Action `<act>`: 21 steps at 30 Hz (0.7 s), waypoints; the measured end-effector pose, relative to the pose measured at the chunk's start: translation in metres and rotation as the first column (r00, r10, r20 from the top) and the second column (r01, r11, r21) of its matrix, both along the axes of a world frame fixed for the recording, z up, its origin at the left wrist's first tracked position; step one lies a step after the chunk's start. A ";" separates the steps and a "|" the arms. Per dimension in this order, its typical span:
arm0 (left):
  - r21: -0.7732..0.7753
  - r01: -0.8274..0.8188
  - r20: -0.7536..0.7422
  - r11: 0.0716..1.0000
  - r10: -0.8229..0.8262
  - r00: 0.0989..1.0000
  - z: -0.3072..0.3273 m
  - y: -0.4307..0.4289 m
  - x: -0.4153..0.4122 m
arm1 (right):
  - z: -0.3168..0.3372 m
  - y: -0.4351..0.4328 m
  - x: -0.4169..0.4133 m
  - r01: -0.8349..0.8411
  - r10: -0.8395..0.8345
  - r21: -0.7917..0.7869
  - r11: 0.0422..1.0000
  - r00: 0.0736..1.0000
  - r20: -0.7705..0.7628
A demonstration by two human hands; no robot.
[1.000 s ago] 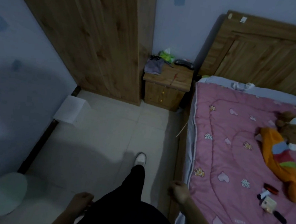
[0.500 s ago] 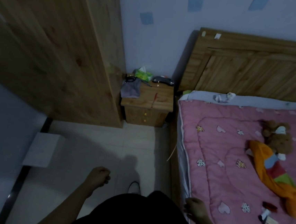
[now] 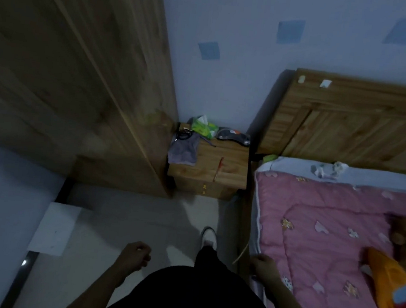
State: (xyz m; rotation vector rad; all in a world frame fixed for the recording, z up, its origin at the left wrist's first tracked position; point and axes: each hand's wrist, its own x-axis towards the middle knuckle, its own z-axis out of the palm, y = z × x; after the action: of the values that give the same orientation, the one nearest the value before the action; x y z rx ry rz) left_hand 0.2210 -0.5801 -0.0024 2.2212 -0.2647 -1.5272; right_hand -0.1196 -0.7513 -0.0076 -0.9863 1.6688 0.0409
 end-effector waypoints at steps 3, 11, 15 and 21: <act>0.026 -0.090 0.005 0.996 0.089 0.996 0.000 -0.016 0.013 | -0.001 -0.061 0.034 -0.066 0.066 -0.005 0.998 0.998 0.022; 0.021 -0.192 -0.017 0.981 0.193 0.981 -0.002 -0.096 0.036 | -0.032 -0.170 0.114 -0.138 0.134 0.058 0.989 0.988 0.073; 0.007 -0.145 -0.037 0.989 0.145 0.989 -0.011 -0.153 0.048 | -0.060 -0.205 0.147 -0.129 0.120 0.097 0.987 0.988 0.092; 0.029 -0.099 -0.083 0.995 0.102 0.991 -0.050 -0.227 0.073 | -0.131 -0.242 0.181 -0.171 0.168 0.065 0.983 0.984 0.054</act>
State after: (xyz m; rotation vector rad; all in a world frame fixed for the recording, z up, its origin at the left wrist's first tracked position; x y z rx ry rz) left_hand 0.2943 -0.8071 -0.0520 2.1488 -0.1067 -1.5730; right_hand 0.0613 -0.9935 -0.1391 -1.0664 1.5259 0.1852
